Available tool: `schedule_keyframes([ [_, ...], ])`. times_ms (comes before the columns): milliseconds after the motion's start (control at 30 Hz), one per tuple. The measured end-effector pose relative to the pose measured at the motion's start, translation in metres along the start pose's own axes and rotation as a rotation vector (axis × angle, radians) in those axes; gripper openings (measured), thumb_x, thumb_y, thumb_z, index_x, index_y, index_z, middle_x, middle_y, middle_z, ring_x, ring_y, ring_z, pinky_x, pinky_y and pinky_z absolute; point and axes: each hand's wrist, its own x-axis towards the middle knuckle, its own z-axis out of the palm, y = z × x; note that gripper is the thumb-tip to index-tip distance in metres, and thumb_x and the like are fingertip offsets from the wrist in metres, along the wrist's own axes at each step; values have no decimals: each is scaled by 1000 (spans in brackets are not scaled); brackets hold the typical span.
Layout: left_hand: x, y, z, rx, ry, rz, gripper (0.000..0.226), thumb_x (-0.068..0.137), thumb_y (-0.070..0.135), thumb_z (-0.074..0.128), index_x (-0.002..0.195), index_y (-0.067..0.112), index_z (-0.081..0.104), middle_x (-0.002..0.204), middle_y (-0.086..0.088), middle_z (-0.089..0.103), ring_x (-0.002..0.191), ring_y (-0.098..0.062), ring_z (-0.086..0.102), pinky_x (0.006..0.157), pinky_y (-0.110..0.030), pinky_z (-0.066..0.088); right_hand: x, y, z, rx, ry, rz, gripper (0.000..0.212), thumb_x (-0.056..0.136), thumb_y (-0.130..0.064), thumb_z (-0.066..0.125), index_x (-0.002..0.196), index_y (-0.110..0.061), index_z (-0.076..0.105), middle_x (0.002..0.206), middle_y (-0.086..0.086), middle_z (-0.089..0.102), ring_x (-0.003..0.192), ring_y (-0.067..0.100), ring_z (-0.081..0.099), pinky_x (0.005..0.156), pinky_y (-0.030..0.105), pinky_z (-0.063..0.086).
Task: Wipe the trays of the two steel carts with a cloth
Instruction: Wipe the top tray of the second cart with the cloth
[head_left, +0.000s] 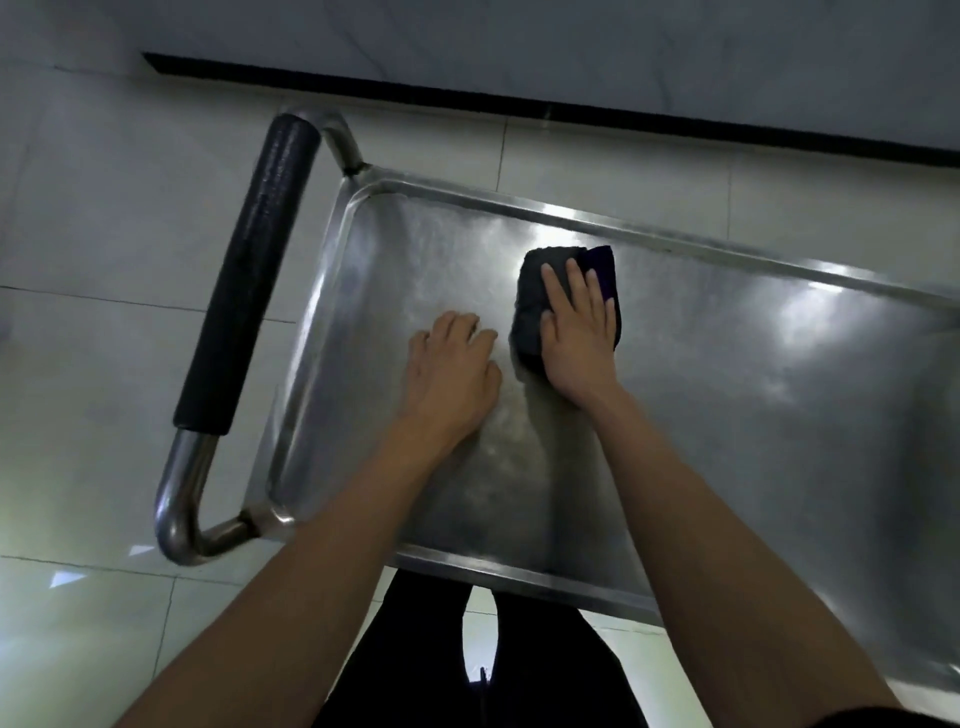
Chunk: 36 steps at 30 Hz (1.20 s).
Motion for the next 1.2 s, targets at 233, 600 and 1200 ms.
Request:
schedule_keyframes([
  [233, -11, 86, 24, 4, -24, 65, 36, 93, 29, 51, 126, 21, 64, 141, -4, 54, 134, -25, 42, 104, -49, 34, -64, 107, -33, 39, 59, 170, 55, 106, -29, 29, 158, -35, 13, 167, -5, 3, 154, 20, -3, 124, 46, -2],
  [600, -37, 50, 15, 41, -41, -55, 39, 94, 31, 49, 131, 20, 60, 145, -6, 49, 137, -27, 39, 107, -52, 32, -88, 102, -30, 12, 98, 246, 58, 106, -24, 31, 159, -29, 11, 168, 0, 0, 154, 24, -6, 123, 50, -1],
  [1200, -88, -131, -18, 1, 45, -309, 45, 95, 34, 50, 138, 20, 47, 153, -8, 32, 146, -31, 23, 116, -55, 26, -43, -140, 81, -59, 15, -63, 61, 102, -27, 33, 159, -30, 13, 167, 2, 4, 154, 26, -2, 122, 52, -1],
])
